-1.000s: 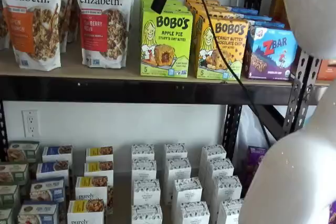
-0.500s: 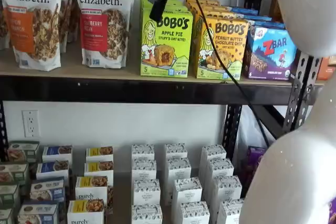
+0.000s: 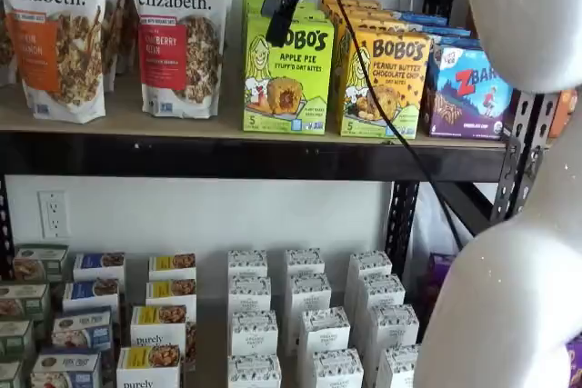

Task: Pick the green box on the top shelf, the fourth from the left

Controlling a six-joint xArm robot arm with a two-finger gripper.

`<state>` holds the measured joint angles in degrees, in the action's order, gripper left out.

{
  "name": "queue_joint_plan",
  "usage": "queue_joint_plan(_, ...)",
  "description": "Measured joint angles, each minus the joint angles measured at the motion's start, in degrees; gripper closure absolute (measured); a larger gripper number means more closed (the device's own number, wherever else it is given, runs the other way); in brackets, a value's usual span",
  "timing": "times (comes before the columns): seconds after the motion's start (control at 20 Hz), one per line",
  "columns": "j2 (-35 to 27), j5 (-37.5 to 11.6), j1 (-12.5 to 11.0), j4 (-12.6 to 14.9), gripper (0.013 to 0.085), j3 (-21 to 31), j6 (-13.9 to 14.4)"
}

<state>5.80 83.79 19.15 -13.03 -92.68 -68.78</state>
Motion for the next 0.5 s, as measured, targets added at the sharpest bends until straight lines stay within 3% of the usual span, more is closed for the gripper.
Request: queue_joint_plan(0.5,-1.10,2.39,0.55,0.35,0.0130,-1.53,0.48)
